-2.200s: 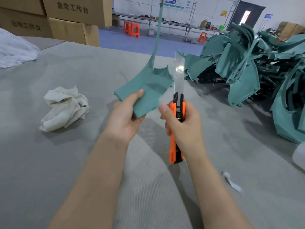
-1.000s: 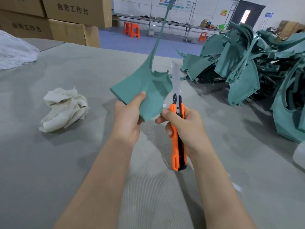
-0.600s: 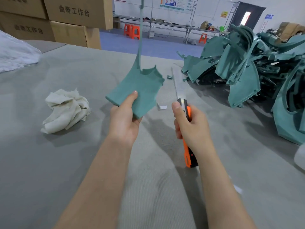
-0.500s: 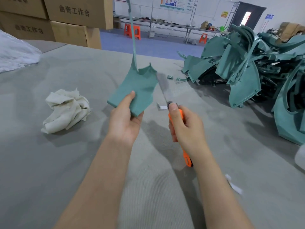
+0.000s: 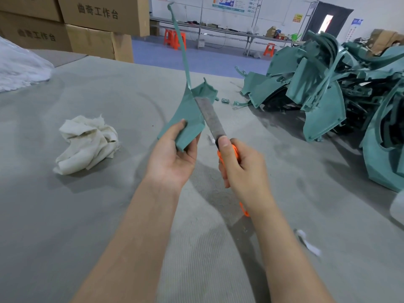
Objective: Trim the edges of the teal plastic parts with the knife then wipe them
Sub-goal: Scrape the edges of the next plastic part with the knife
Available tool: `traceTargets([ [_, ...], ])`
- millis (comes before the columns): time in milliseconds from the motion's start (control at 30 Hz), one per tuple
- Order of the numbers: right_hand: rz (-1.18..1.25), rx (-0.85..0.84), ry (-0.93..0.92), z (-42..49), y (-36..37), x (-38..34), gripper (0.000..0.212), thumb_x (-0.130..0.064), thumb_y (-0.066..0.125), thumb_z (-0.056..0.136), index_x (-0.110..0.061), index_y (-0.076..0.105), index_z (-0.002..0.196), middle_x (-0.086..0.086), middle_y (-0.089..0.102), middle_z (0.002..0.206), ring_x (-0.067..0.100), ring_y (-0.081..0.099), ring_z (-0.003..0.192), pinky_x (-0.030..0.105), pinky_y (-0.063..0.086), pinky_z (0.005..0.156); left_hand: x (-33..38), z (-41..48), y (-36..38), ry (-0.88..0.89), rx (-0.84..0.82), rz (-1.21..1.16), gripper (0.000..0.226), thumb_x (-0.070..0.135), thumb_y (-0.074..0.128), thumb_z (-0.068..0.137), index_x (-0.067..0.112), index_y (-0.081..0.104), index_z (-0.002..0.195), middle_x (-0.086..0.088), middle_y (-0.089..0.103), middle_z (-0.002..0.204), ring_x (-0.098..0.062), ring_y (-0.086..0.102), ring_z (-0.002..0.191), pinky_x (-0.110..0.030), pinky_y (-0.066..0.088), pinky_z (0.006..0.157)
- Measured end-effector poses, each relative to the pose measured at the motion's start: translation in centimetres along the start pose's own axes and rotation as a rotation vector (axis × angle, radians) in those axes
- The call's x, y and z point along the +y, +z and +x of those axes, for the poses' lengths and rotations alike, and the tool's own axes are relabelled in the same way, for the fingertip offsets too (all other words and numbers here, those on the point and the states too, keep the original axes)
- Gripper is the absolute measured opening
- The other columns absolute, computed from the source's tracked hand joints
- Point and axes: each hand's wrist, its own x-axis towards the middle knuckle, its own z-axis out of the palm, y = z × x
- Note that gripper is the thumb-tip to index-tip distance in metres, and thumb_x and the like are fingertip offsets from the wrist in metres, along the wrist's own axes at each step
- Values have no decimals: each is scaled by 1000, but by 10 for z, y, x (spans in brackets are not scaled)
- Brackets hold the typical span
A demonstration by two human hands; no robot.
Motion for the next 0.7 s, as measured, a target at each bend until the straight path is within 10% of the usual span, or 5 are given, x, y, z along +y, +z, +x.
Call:
traceTargets([
  [700,43,-172,29,0,-5,1,56,-66,42,83,-13,45,65,-7,43,47,12,42,45,47,45,48,-2,-4,1,-88,-14,-17,16,3,55,91,2,57,75,-9,63,65,-13,63,49,-13,46,39],
])
